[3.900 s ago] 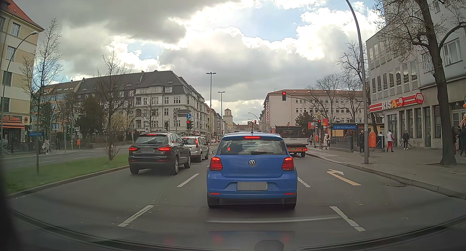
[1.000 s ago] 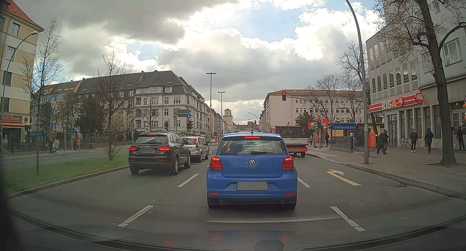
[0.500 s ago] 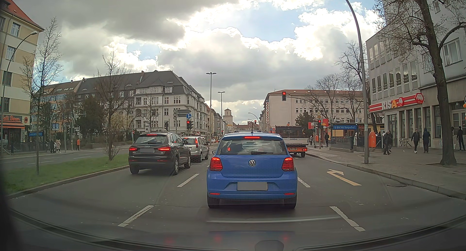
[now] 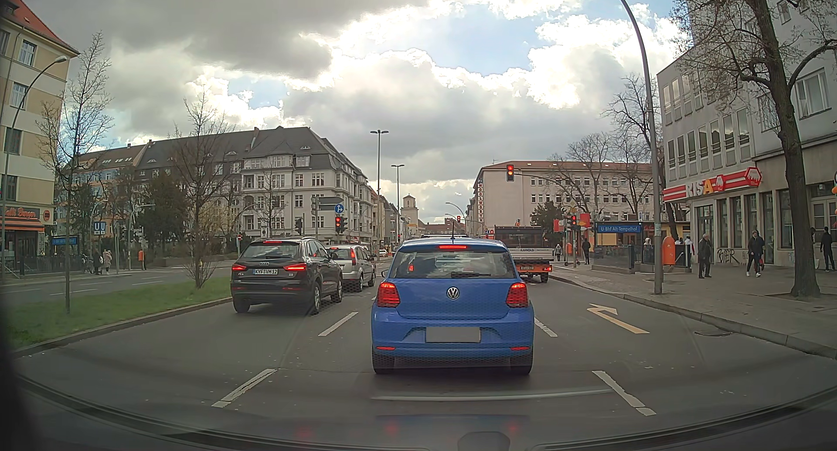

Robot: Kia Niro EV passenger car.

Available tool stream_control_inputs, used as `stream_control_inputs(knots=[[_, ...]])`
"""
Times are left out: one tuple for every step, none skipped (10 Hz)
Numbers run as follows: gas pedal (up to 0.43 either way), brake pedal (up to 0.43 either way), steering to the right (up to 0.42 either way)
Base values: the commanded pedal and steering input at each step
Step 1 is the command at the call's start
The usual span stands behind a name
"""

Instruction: Follow the waypoints while adhering to traffic rules and regulations

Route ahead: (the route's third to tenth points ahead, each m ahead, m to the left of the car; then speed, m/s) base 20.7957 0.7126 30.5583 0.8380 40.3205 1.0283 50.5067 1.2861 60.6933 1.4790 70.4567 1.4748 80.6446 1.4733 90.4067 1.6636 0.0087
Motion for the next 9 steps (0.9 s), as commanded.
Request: stream_control_inputs(knots=[[0.000, 0.372, -0.001], [0.000, 0.372, -0.001], [0.000, 0.372, -0.001], [0.000, 0.372, -0.001], [0.000, 0.372, -0.001], [0.000, 0.372, -0.001], [0.000, 0.372, -0.001], [0.000, 0.372, -0.001], [0.000, 0.372, -0.001]])
